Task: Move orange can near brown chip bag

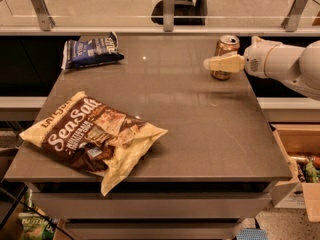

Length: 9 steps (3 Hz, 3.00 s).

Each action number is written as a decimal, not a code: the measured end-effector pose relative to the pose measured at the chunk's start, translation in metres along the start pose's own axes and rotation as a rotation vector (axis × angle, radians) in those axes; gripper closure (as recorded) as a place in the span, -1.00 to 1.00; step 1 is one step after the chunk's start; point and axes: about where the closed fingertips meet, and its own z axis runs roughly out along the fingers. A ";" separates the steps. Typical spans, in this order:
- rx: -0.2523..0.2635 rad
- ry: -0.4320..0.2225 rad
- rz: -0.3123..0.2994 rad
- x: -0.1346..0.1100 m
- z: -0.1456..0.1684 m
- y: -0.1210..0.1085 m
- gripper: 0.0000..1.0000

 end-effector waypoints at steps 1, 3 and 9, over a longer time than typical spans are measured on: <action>-0.015 -0.018 0.003 -0.002 0.008 -0.002 -1.00; -0.022 -0.018 0.003 -0.002 0.012 0.002 -0.17; -0.100 0.024 -0.011 -0.039 0.007 0.035 1.00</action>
Offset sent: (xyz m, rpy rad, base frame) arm 0.0077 0.0024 -0.0004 0.0141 -0.0097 0.0132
